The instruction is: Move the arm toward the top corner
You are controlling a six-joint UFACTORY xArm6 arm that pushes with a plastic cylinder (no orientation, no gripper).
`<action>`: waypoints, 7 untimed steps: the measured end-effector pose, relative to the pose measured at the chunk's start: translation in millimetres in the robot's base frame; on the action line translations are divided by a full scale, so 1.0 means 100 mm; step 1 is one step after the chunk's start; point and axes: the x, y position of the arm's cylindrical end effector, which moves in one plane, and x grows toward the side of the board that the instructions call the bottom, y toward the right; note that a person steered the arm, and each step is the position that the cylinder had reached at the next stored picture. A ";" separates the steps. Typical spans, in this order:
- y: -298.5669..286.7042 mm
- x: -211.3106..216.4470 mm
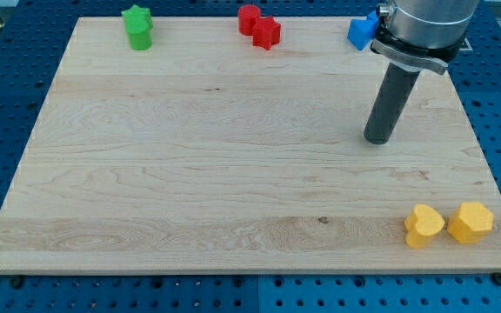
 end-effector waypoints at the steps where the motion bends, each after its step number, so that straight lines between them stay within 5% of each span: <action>1: -0.35 -0.34; 7: -2.50 -2.43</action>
